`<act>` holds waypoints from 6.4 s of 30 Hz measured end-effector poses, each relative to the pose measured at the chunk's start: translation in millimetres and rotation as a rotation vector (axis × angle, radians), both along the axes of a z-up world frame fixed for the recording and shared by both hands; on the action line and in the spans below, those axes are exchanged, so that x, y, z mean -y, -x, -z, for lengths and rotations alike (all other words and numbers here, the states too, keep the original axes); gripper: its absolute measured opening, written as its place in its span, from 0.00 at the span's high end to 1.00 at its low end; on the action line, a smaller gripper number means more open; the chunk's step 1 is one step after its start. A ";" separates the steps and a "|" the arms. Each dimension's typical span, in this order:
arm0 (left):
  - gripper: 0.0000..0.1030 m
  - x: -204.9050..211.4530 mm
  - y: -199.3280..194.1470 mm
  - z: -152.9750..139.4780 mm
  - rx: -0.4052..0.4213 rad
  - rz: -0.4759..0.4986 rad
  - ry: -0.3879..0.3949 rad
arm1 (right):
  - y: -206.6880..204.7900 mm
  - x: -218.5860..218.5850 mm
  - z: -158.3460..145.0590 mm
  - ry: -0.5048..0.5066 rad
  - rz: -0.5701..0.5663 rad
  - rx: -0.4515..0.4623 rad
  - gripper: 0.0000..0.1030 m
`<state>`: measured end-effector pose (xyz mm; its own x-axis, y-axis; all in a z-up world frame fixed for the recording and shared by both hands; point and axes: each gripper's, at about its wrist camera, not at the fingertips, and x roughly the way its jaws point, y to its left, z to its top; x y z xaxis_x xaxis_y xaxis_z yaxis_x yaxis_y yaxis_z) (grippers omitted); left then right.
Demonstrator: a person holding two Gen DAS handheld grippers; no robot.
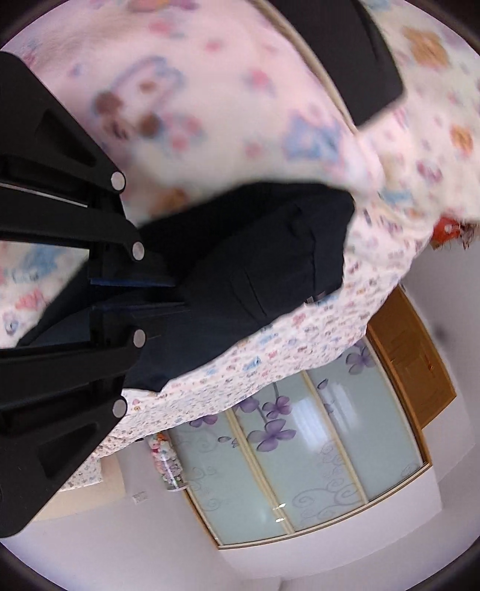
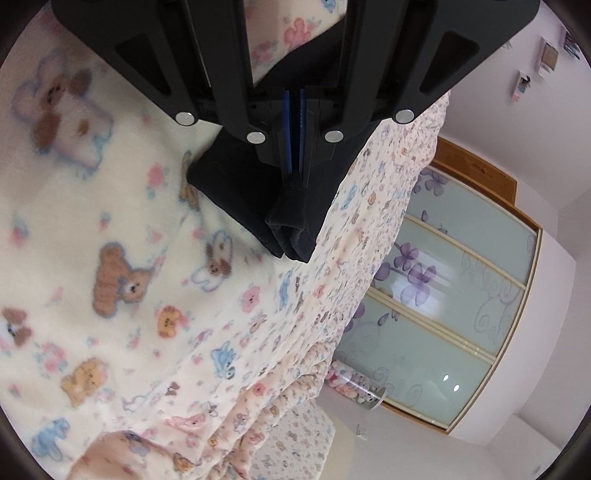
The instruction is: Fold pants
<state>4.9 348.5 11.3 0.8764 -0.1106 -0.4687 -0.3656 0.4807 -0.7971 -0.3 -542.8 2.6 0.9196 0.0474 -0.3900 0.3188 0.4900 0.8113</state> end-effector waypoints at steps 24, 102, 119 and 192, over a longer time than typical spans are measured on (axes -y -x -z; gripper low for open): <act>0.20 41.7 25.7 -44.4 0.008 -0.161 -0.367 | 44.5 1.0 -14.2 0.034 0.123 -0.118 0.70; 0.05 136.4 -30.5 16.4 0.159 0.132 -0.220 | -235.1 -314.8 -3.0 0.237 -0.845 -0.346 1.00; 0.04 137.7 -29.6 17.6 0.172 0.129 -0.217 | -65.3 -107.8 -65.3 0.286 -0.375 -0.158 0.75; 0.02 136.2 -28.7 18.8 0.186 0.136 -0.214 | -15.0 -61.2 -100.3 0.148 -0.169 0.075 0.84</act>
<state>33.6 212.3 -7.4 0.9332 -0.1486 -0.3272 -0.1440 0.6796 -0.7194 14.7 -481.7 102.9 0.9302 0.1504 -0.3348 0.1637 0.6463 0.7453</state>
